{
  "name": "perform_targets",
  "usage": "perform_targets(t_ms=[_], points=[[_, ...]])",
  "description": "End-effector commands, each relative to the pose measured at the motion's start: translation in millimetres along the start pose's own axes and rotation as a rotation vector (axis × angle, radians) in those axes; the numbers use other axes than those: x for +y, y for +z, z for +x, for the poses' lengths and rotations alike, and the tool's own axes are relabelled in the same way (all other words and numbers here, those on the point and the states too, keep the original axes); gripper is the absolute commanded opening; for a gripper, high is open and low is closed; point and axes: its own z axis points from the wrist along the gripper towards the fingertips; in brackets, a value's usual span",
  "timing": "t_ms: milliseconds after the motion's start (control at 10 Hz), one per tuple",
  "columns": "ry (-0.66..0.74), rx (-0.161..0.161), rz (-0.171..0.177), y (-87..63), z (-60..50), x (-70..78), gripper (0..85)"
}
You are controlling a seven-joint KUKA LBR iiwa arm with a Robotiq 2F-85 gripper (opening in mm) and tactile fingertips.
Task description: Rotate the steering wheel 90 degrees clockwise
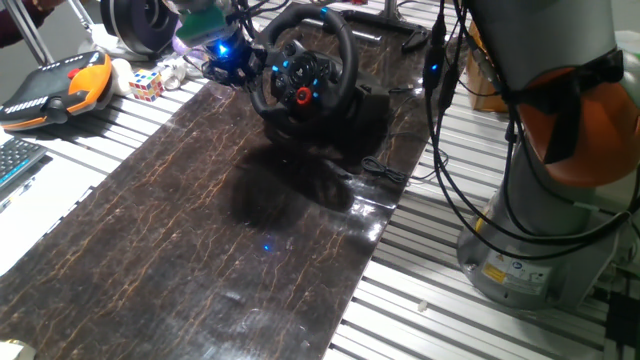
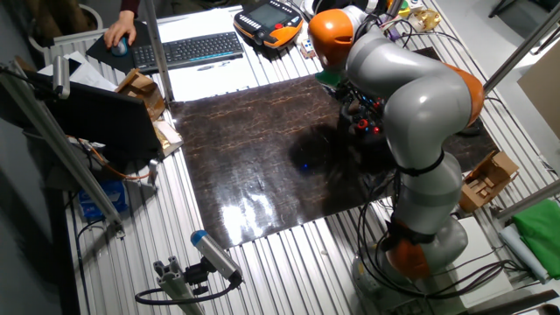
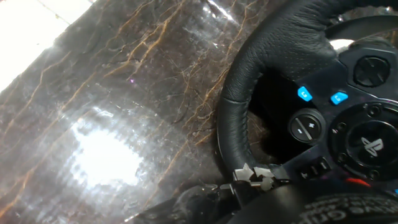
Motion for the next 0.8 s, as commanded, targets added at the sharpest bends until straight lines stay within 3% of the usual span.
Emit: perform_targets(t_ms=[0, 700], points=[[-0.002, 0.000, 0.000, 2.2, -0.6, 0.7, 0.7], [0.000, 0.005, -0.002, 14.8, -3.3, 3.7, 0.7]])
